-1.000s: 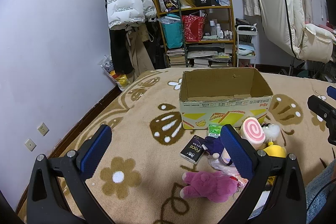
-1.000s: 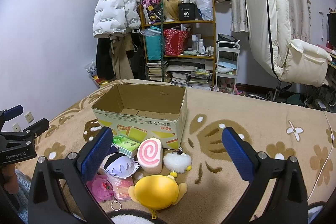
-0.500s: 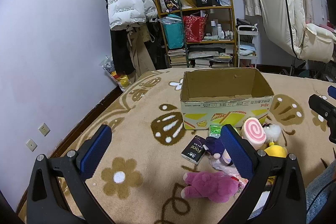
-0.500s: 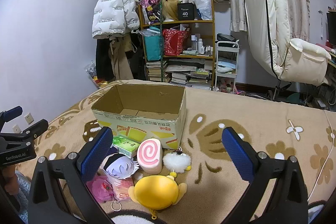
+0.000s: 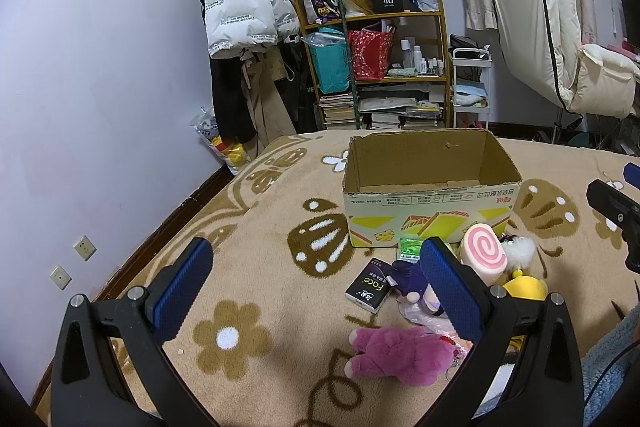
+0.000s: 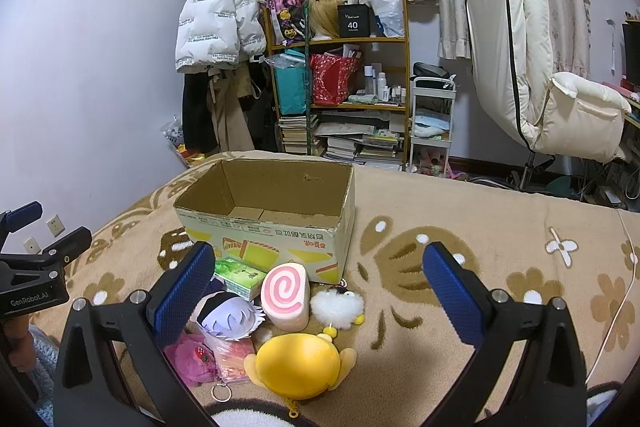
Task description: Organize soft objects
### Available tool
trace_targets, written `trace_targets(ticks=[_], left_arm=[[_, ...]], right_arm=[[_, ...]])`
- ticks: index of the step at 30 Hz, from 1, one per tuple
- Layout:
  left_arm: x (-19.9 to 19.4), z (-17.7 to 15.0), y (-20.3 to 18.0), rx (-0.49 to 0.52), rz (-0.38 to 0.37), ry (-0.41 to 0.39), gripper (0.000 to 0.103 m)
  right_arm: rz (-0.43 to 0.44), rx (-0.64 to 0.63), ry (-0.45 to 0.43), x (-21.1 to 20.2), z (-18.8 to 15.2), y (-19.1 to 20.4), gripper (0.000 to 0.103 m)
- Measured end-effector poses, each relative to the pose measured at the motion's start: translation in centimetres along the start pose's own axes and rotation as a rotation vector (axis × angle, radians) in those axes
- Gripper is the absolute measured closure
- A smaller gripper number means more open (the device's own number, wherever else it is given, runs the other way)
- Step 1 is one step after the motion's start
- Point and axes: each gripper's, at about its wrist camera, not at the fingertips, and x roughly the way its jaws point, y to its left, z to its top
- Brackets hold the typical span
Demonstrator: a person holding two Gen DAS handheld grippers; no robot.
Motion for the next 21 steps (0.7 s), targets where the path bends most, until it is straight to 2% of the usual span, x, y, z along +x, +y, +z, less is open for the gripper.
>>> trace_targets(ticks=[21], left_arm=[[0.02, 0.03, 0.05, 0.005, -0.001, 0.006, 0.001]], right_arm=[[0.002, 0.005, 0.0, 0.0, 0.02, -0.09, 0.0]])
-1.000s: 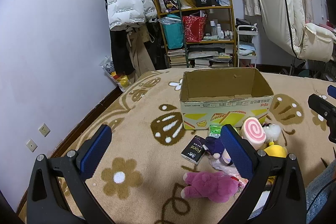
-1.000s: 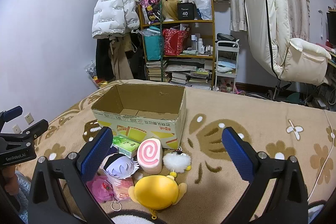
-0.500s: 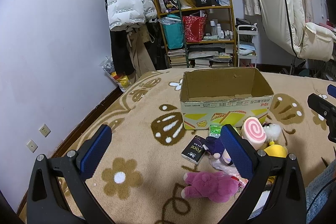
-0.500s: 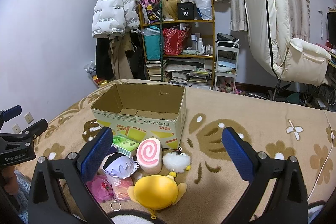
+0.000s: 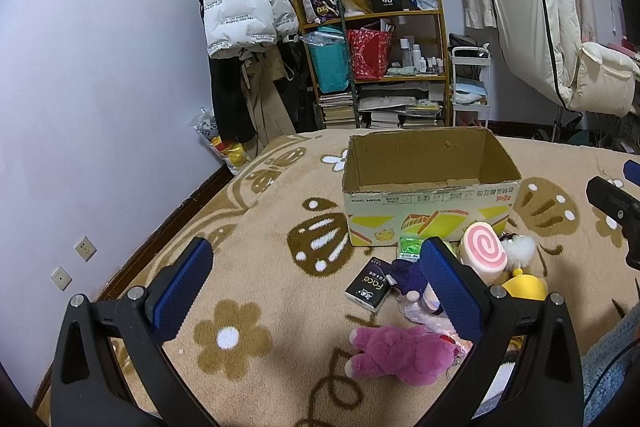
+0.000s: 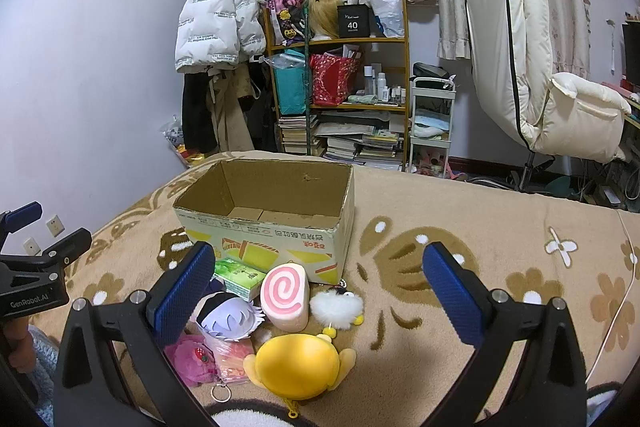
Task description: Organize soft objects
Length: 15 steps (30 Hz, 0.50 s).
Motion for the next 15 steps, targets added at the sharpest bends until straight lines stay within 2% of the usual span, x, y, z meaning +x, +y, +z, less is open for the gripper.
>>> trace_targets(ticks=[8, 15], left_arm=[[0.7, 0.0, -0.1, 0.009, -0.009, 0.034, 0.001], [2.6, -0.2, -1.2, 0.044, -0.025, 0.14, 0.001]], right_arm=[[0.009, 0.011, 0.021, 0.2, 0.0, -0.1, 0.0], [0.029, 0.03, 0.102, 1.5, -0.1, 0.1, 0.0]])
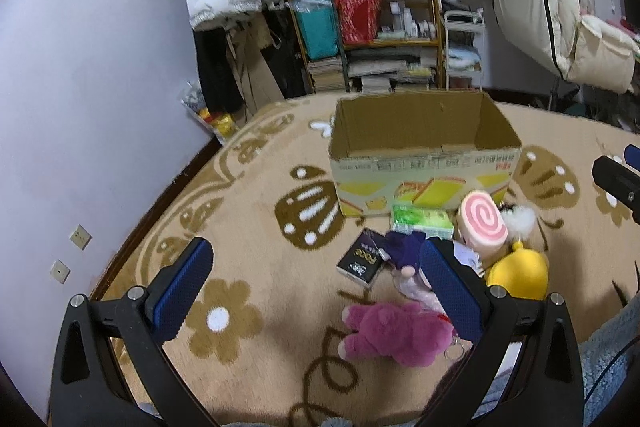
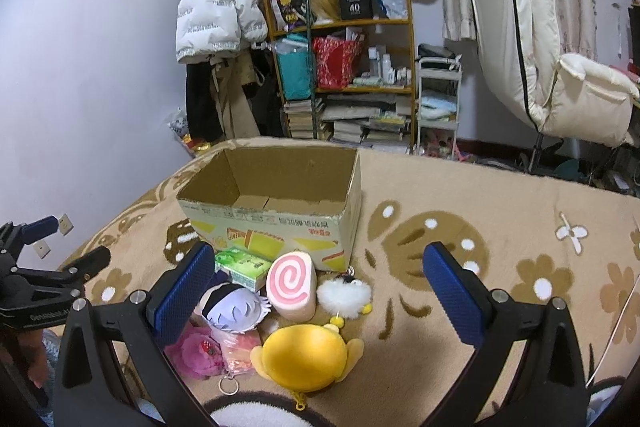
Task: Organize soft objects
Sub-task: 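Lower the left gripper onto the pink bear while the right gripper closes on the yellow chick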
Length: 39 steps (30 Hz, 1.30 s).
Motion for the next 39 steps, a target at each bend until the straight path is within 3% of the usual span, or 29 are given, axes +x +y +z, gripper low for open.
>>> trace_targets(ticks=[10, 19, 28, 39], left_arm=[[4.0, -0.2, -1.6, 0.033, -0.065, 0.175, 0.001], [8.7, -1.2, -1.6, -0.002, -0.077, 0.362, 0.001], [12.0, -2.9, -1.8, -0.036, -0.136, 0.52, 0.001], [14.4, -4.9, -2.5, -0.026, -0.135, 0.638, 0.001]], right_arm=[[0.027, 0.062, 0.211, 4.4, -0.7, -0.4, 0.0], [0.047, 0.119, 0.393, 8.8, -1.9, -0.8, 0.0], [0.025, 0.139, 0.541, 12.6, -3.7, -1.2, 0.0], [0.01, 0.198, 0.695, 15.5, -6.6, -2.3, 0.0]])
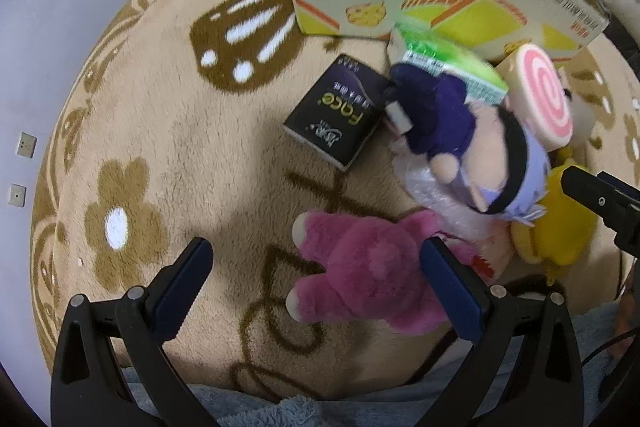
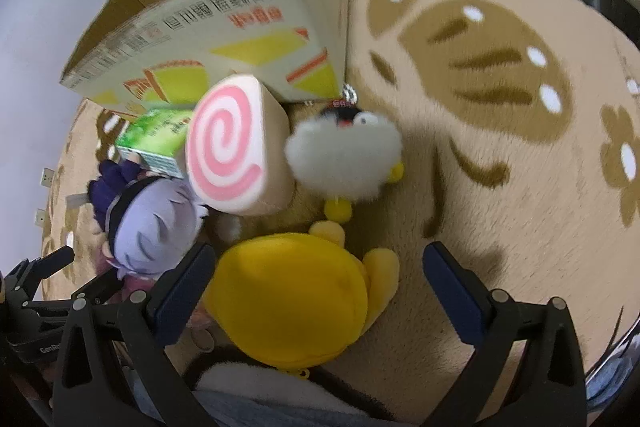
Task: Organize soft objects
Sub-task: 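Lower the left gripper onto the pink bear while the right gripper closes on the yellow chick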
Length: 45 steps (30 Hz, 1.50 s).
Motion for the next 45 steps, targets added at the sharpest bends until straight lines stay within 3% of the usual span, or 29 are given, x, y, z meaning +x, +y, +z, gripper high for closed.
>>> trace_targets(ticks=[4, 22, 27, 31, 34, 36, 37, 41, 45], left_arm=[[0.4, 0.1, -0.1, -0.012, -0.01, 0.008, 0.001], [3.4, 0.2, 2.1, -0.129, -0.107, 0.062, 0.006], [4.1, -0.1, 2.8, -0.152, -0.143, 0.074, 0.015], [4.1, -0.3, 2.5, -0.145, -0.189, 0.07, 0.036], [3.8, -0.5, 2.1, -0.134, -0.204, 0.061, 0.045], [3.6, -0.6, 2.1, -0.131, -0.205, 0.055, 0.048], [3.5, -0.7, 2.2, -0.133, -0.208, 0.053, 0.049], [2.4, -0.5, 1.9, -0.135, -0.207, 0.033, 0.053], [0.2, -0.3, 1.3, -0.106, -0.149, -0.023, 0.055]], right_arm=[[0.019, 0.002, 0.044, 1.1, -0.1, 0.0, 0.0], [0.027, -0.006, 0.081, 2.2, -0.4, 0.9, 0.0], [0.029, -0.003, 0.092, 2.5, -0.6, 0.8, 0.0], [0.028, -0.011, 0.095, 2.6, -0.7, 0.9, 0.0], [0.038, -0.007, 0.088, 2.3, -0.9, 0.8, 0.005], [0.059, -0.007, 0.082, 2.0, -0.9, 0.7, 0.014], [0.084, -0.012, 0.081, 1.9, -0.9, 0.9, 0.024], [0.086, -0.021, 0.063, 1.3, -0.9, 1.2, 0.029], [0.111, -0.021, 0.015, 0.1, -1.0, 1.0, 0.032]])
